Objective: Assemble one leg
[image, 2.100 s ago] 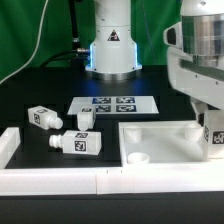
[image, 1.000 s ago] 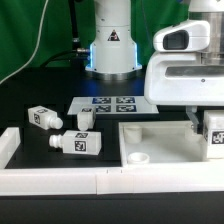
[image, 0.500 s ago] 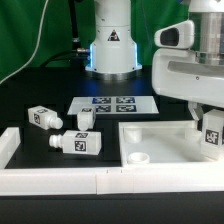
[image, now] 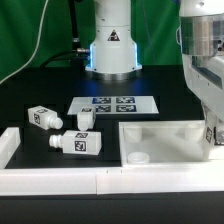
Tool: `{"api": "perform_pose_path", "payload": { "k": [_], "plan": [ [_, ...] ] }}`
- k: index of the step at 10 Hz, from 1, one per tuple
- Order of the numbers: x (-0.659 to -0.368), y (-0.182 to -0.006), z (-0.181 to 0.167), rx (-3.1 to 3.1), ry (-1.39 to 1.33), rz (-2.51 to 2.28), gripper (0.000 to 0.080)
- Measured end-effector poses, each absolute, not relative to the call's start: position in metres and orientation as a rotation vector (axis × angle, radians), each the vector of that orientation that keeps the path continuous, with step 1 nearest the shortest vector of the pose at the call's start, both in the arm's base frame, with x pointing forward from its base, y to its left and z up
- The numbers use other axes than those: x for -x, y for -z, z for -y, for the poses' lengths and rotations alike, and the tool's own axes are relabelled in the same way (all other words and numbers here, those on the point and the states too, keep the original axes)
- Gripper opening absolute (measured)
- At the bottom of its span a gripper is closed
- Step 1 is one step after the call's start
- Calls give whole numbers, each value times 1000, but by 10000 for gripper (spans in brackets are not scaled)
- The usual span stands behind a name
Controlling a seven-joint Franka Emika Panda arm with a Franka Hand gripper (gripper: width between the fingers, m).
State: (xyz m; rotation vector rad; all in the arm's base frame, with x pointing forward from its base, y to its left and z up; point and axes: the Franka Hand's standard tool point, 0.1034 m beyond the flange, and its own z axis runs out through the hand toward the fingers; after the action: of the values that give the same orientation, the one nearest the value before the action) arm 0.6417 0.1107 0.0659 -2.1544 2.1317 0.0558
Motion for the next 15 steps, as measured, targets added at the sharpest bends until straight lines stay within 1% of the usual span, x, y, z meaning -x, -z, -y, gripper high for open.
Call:
{"api": "perform_pose_path", "payload": {
  "k": [1, 2, 3, 4, 5, 7, 8, 9, 10, 11, 12, 13, 14, 15],
  "plan": [
    [-641, -66, -110, 2239, -52, -2045, 284],
    [-638, -65, -107, 2425, -69, -1834, 455],
    [-637, -65, -104, 2598, -88, -1578, 455],
    [-634, -64, -105, 2680, -119, -1434, 595],
    [-636, -65, -104, 2708, -99, -1380, 638],
    [-636, -65, -103, 2789, -86, -1204, 648],
    [-637, -65, -103, 2878, -64, -995, 648],
    [-638, -64, -109, 2983, -20, -675, 648],
    [-637, -62, -113, 3012, -2, -512, 648],
    [-638, -62, -111, 2995, -7, -611, 589],
    [-638, -62, -110, 3000, -6, -604, 435],
    [-638, -62, -111, 2986, -9, -667, 435],
    [-638, -62, -111, 2958, -13, -782, 277],
    [-638, -62, -111, 2927, -18, -892, 281]
  ]
}}
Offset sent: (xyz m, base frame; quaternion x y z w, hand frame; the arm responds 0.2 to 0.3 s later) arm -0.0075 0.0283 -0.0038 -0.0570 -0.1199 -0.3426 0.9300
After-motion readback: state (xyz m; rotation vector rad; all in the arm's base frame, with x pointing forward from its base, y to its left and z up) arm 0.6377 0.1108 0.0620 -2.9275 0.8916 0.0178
